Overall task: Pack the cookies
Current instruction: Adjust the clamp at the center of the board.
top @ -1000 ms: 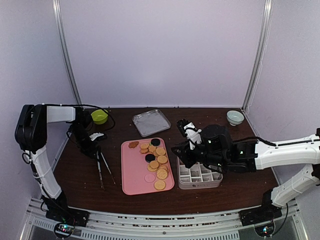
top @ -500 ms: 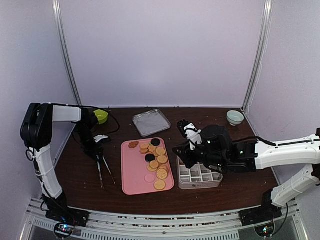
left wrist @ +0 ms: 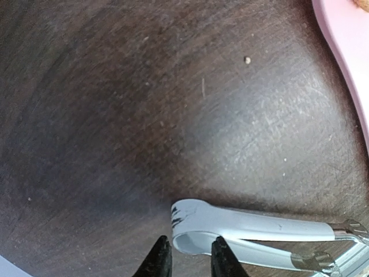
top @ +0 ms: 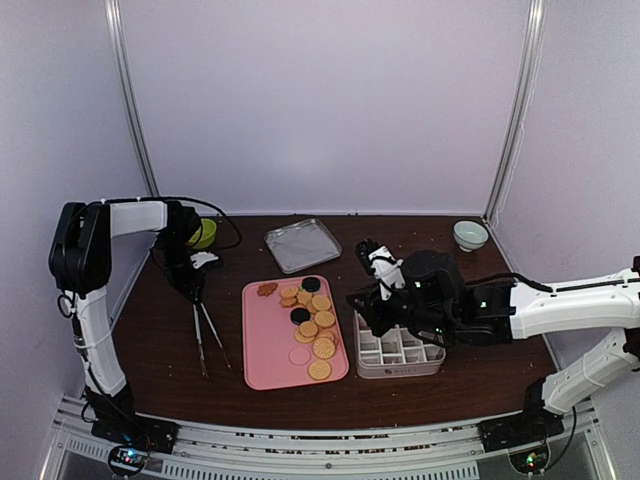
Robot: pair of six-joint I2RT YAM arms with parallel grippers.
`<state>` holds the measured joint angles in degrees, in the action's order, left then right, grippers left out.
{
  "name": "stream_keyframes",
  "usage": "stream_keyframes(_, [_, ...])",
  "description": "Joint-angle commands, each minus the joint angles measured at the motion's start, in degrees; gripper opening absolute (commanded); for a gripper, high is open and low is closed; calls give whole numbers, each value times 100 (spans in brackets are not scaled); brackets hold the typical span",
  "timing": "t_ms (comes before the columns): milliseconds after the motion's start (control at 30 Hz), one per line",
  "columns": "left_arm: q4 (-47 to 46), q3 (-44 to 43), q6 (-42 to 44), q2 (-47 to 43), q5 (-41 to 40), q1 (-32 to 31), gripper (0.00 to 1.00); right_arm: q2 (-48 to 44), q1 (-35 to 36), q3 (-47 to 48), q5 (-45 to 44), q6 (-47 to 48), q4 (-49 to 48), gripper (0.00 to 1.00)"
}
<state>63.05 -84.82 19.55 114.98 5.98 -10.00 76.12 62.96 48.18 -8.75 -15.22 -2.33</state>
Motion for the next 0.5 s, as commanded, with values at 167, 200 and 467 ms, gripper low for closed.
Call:
stream_keyframes(167, [265,218,-265,-91,367,-183,37,-308,-28,-142,-231,-98,-12,19])
stream_keyframes(200, [260,314,-267,-149,324,-179,38,-308,-29,-151,-232,-99,-20,19])
stream_keyframes(467, [181,596,-173,-188,351,-298,34,-204,-27,-53,-212,-77,-32,19])
